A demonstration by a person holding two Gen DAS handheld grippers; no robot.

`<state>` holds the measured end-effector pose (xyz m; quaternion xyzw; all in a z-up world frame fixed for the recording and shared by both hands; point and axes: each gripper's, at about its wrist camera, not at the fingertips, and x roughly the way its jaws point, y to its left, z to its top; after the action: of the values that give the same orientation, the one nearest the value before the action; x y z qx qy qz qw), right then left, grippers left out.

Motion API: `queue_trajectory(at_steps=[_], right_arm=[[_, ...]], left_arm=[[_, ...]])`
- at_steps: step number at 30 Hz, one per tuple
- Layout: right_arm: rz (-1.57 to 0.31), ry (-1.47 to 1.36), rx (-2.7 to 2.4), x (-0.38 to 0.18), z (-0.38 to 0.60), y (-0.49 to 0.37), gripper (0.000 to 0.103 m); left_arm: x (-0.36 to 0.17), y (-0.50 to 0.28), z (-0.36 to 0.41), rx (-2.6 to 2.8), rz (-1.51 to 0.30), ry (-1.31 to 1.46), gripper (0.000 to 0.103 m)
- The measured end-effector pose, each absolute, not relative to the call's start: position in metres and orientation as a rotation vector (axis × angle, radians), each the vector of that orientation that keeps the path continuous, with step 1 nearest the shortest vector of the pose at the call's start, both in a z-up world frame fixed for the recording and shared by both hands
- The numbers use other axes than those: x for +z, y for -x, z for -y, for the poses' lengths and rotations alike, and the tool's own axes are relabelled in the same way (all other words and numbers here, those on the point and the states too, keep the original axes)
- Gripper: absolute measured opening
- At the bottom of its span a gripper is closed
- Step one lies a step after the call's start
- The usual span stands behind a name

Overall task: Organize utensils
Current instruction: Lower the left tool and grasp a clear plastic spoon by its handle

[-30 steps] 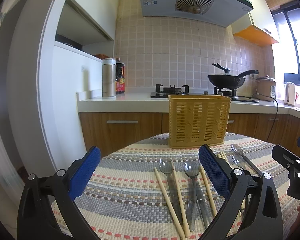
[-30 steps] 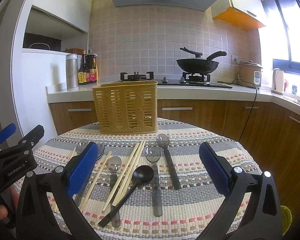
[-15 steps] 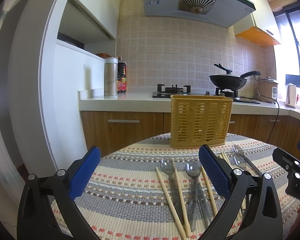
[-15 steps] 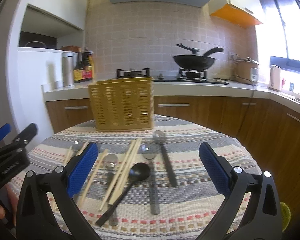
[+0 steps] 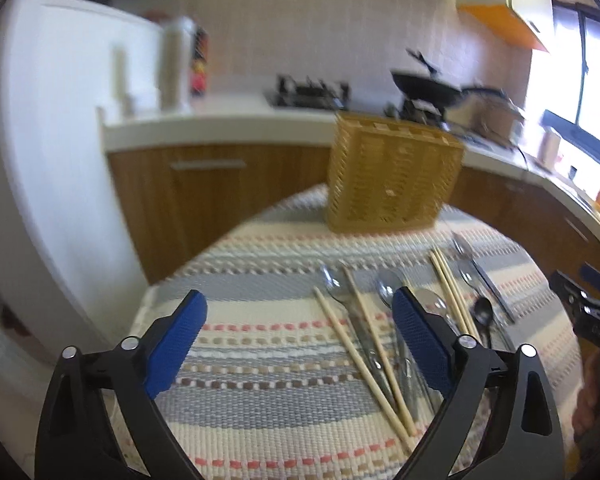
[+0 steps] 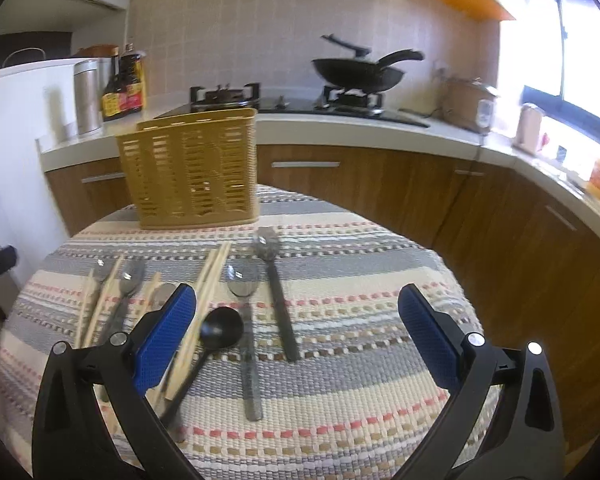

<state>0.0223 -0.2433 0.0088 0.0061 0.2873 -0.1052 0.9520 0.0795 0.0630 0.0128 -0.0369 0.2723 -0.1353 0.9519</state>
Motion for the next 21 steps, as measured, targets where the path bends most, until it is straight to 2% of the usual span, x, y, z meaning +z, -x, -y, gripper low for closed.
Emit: queue_trajectory(at_steps=[2, 7, 11, 12, 14, 21], right_arm=[[-0.623, -0.013, -0.187, 0.015, 0.246, -0.032, 0.096], [-0.750, -0.003, -0.120, 0.025, 0.254, -0.066, 0.095], [-0.879, -0.049, -0.046, 0.026, 0.263, -0.098, 0.077], [-0.902, -0.060, -0.034, 0.025, 0.265, -0.104, 0.073], [-0.939, -0.069, -0.018, 0.022, 0.269, -0.116, 0.070], [-1.026, -0.072, 0.002, 0.008, 0.278, -0.147, 0.069]], left_arm=[[0.013, -0.100, -0.054, -0.302, -0.651, 0.016, 0.082], [0.000, -0.140, -0.043, -0.467, -0.906, 0.118, 0.069], [-0.018, -0.172, -0.024, -0.544, -1.079, 0.151, 0.055], [-0.022, -0.179, -0.021, -0.533, -1.099, 0.157, 0.054], [-0.027, -0.193, -0.015, -0.526, -1.139, 0.170, 0.054], [-0.043, -0.225, 0.006, -0.407, -1.201, 0.094, 0.054]])
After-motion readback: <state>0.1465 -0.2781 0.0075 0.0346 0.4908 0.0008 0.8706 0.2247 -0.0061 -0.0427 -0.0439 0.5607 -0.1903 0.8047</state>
